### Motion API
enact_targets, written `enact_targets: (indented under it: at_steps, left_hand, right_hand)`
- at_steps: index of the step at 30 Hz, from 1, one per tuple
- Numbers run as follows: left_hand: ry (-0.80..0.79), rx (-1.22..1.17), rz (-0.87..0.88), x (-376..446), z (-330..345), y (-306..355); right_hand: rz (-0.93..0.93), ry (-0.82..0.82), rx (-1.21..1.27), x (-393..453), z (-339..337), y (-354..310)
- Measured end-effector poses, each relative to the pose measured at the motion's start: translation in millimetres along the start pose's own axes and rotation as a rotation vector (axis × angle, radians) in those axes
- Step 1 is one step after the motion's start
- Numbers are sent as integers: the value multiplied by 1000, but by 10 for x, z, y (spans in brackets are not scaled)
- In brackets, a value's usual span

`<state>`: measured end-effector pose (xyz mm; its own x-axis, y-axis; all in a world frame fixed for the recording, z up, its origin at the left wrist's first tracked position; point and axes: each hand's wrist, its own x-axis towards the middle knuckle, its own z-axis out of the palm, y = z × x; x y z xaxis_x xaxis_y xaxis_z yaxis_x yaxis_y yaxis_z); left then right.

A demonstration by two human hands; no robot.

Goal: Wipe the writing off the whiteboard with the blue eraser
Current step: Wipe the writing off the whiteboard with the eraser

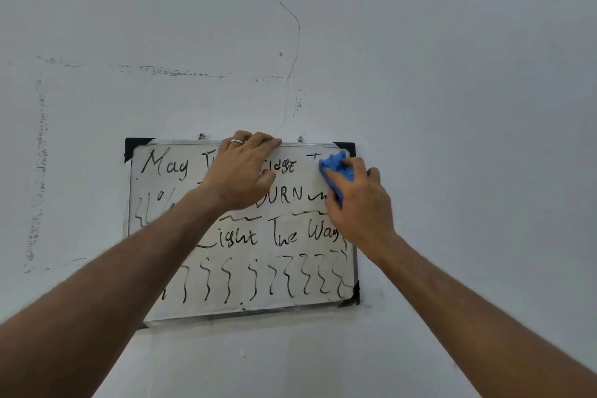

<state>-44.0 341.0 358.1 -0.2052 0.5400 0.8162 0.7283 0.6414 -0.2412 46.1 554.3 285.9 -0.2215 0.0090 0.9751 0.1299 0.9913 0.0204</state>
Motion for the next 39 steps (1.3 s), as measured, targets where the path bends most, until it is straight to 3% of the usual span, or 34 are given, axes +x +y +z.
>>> enact_targets:
  at_steps: [2,7,11,16,20,25,29,33,37,39]
  left_hand:
    - [-3,7,12,-2,-13,-11]
    - [-19,27,47,-46,-6,-53]
    - [-24,49,67,-54,-19,-95]
    - [-12,46,48,-59,-15,-90]
    - [-6,33,31,-41,-12,-60]
    - [-10,33,46,-54,-19,-89]
    - [-8,29,48,-81,-19,-73]
    - [-10,30,65,-90,-14,-100]
    - [0,24,65,-108,2,-86]
    - [8,19,62,-102,19,-71]
  right_hand:
    - [85,10,22,106,5,-108]
    - [-59,-73,20,-49,32,-214]
    - [118,-17,68,125,50,-287]
    - [-13,-78,31,6,57,-320]
    - [139,-41,63,163,37,-322]
    - [-36,-94,35,-37,62,-331]
    - [140,-39,78,101,84,-441]
    - [-31,-99,34,-75,81,-405]
    - [149,-43,48,110,-5,-245]
    - [106,-68,52,133,24,-388]
